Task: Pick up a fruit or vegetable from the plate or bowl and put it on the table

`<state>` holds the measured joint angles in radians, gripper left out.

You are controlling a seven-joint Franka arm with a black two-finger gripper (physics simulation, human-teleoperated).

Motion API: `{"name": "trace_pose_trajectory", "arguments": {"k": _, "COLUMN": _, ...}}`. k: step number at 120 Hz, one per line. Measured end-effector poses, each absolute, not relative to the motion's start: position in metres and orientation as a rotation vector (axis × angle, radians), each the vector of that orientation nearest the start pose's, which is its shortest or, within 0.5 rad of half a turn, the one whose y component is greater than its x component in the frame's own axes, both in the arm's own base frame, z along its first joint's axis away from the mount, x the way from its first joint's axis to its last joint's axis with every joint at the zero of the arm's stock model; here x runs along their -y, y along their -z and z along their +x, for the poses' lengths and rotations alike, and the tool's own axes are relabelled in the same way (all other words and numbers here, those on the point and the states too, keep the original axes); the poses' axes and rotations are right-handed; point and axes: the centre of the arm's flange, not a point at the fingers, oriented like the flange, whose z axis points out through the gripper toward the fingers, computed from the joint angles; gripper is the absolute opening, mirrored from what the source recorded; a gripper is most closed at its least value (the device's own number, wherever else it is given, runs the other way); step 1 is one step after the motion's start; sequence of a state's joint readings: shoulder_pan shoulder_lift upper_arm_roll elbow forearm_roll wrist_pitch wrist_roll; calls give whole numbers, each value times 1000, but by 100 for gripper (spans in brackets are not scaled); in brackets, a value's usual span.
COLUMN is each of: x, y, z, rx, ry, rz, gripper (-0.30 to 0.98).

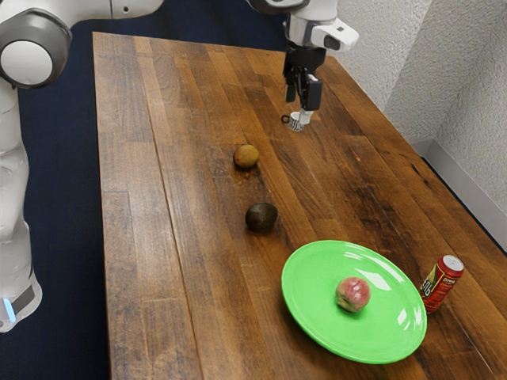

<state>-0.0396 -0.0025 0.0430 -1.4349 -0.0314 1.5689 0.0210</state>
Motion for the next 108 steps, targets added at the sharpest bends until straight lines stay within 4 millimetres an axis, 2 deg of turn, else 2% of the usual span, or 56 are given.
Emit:
{"name": "trace_pose_trajectory", "arguments": {"k": 40, "x": -1, "y": -692, "z": 560, "rx": -45, "ry": 235, "rz": -3160, "gripper": 69}}
{"name": "trace_pose_trajectory", "arguments": {"k": 54, "x": 8, "y": -678, "z": 572, "rx": -74, "ry": 202, "rz": -3162, "gripper": 69}}
{"name": "trace_pose_trajectory", "arguments": {"k": 62, "x": 34, "y": -667, "z": 578, "rx": -148, "ry": 176, "rz": -3165, "gripper": 69}}
{"name": "trace_pose_trajectory", "arguments": {"k": 77, "x": 120, "y": -659, "z": 575, "rx": -388, "ry": 160, "rz": -3155, "gripper": 69}}
{"name": "trace_pose_trajectory", "arguments": {"k": 84, "x": 153, "y": -656, "z": 571, "rx": -478, "ry": 153, "rz": -3146, "gripper": 69}}
{"name": "trace_pose_trajectory", "arguments": {"k": 93, "x": 178, "y": -661, "z": 565, "rx": -548, "ry": 173, "rz": -3137, "gripper": 69}}
{"name": "trace_pose_trajectory", "arguments": {"k": 108, "x": 205, "y": -667, "z": 555, "rx": -627, "ry": 190, "rz": -3126, "gripper": 69}}
